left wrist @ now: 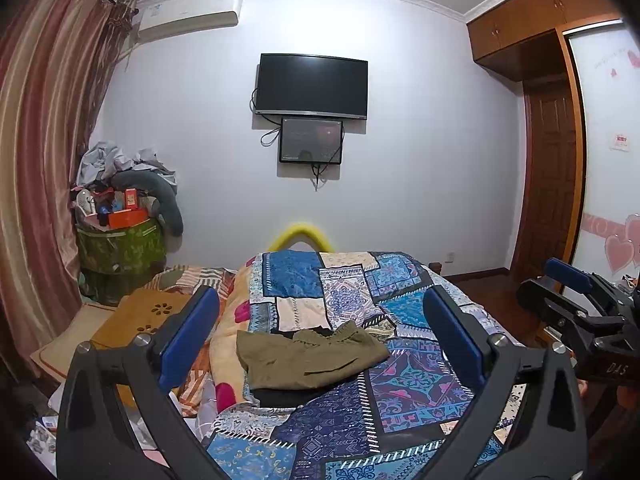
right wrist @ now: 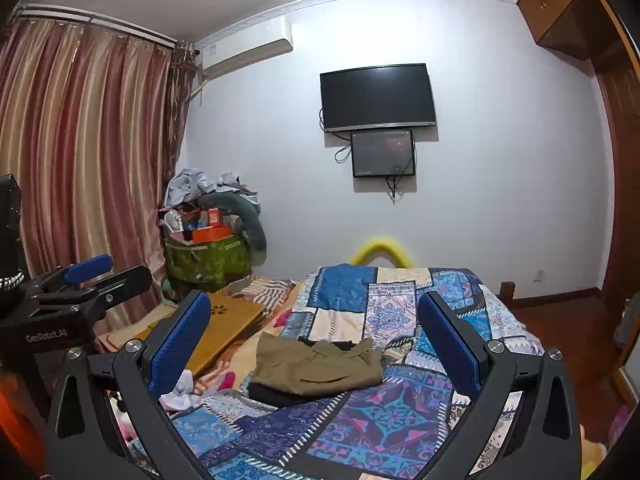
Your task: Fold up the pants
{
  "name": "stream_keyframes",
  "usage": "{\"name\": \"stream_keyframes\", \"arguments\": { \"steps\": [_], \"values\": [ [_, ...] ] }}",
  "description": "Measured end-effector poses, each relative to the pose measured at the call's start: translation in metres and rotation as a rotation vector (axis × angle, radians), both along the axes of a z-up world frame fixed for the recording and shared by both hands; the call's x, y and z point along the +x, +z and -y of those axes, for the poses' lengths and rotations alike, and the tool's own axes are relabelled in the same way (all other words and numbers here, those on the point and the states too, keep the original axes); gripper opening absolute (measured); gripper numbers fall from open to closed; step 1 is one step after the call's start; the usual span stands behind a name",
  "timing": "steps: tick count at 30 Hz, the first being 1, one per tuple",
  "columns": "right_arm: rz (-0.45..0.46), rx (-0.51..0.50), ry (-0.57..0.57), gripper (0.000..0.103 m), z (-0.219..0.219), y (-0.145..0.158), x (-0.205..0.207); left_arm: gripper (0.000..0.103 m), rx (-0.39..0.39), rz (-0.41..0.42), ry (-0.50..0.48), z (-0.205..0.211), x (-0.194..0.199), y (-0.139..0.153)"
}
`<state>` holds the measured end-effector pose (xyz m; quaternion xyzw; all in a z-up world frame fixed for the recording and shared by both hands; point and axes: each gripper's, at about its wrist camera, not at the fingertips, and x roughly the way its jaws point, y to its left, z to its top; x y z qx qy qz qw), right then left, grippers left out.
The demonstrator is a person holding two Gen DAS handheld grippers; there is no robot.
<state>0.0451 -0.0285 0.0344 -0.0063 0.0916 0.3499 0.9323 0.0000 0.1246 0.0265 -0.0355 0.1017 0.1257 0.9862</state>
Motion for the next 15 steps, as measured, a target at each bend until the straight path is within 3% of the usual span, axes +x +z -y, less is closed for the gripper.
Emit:
{"name": "stream_keyframes", "arguments": {
  "steps": [15],
  "values": [
    [0.008, 0.003, -0.016, 0.103, -0.0001, 0.0015, -0.0027, 0.103, 0.003, -0.006, -0.037, 0.0031, -0.0005, -0.0012]
  ]
}}
